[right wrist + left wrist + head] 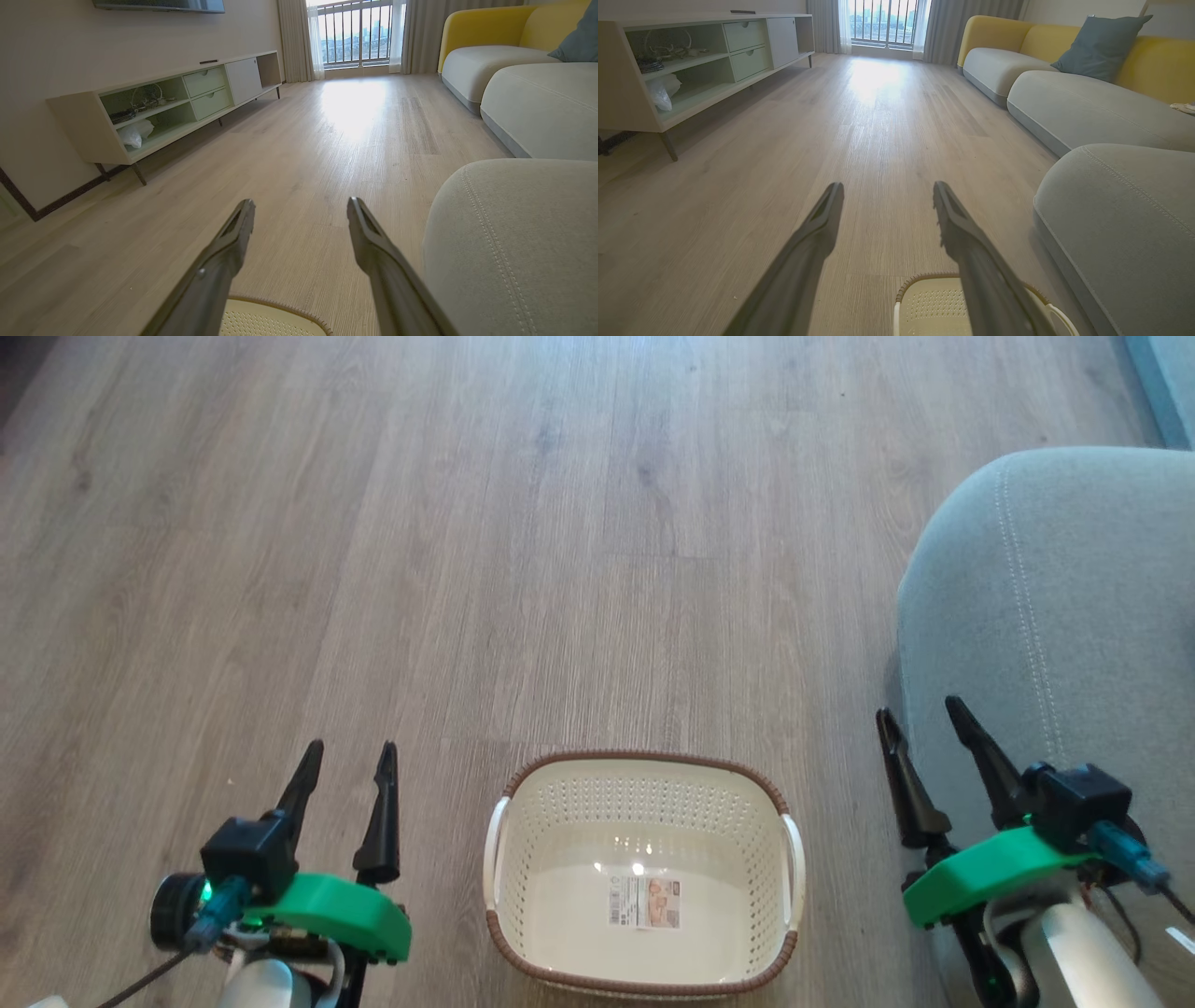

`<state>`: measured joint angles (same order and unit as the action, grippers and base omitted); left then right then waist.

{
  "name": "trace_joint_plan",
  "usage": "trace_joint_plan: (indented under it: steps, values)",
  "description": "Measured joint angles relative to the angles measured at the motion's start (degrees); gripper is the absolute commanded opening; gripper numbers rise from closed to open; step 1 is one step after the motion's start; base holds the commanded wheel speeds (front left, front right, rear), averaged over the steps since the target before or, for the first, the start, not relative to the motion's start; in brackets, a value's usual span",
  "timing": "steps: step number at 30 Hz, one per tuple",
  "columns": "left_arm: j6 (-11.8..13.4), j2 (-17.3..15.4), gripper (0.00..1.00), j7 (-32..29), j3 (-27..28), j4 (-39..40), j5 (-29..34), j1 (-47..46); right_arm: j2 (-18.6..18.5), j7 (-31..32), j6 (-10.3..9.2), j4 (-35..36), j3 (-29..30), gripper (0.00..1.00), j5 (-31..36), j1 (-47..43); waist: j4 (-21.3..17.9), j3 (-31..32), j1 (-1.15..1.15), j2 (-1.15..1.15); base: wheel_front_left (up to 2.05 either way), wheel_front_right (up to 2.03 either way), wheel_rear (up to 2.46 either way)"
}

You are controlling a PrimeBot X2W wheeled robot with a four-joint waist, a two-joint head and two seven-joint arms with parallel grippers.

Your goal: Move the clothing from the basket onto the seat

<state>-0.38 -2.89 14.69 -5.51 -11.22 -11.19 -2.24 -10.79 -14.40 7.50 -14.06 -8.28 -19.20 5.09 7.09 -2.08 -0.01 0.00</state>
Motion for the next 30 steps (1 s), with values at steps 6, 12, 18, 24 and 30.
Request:
trace_joint_plan:
  steps: [6,12,18,24,30]
  values:
    - [-0.37,0.00,1.00,0.00,-0.37,-0.57,-0.01,0.02,1.40,0.00,0.00,-0.48,0.04,1.00,0.56,-0.03,0.38,0.56,0.00,0.00,0.00,0.00,0.00]
    - [-0.93,0.00,1.00,0.00,-0.58,-0.70,-0.96,0.05,1.51,0.00,0.00,-0.80,0.08,1.00,0.56,-0.03,0.31,0.68,0.00,0.00,0.00,0.00,0.00]
    - [-1.02,0.00,1.00,0.00,-0.57,-0.69,-1.44,0.10,1.51,0.00,0.00,-0.85,0.07,1.00,0.56,-0.03,0.09,0.74,0.00,0.00,0.00,0.00,0.00]
    - [-1.78,0.00,1.00,0.00,-0.55,-1.04,-2.41,0.10,1.52,0.00,0.00,-1.05,0.08,1.00,0.55,-0.02,-0.20,0.50,0.01,0.00,0.00,0.00,0.00]
    - [-2.31,0.00,1.00,0.00,-0.29,-1.01,-4.13,0.10,1.52,0.00,0.00,-1.08,0.08,1.00,0.55,-0.02,-0.52,0.32,0.00,0.00,0.00,0.00,0.00]
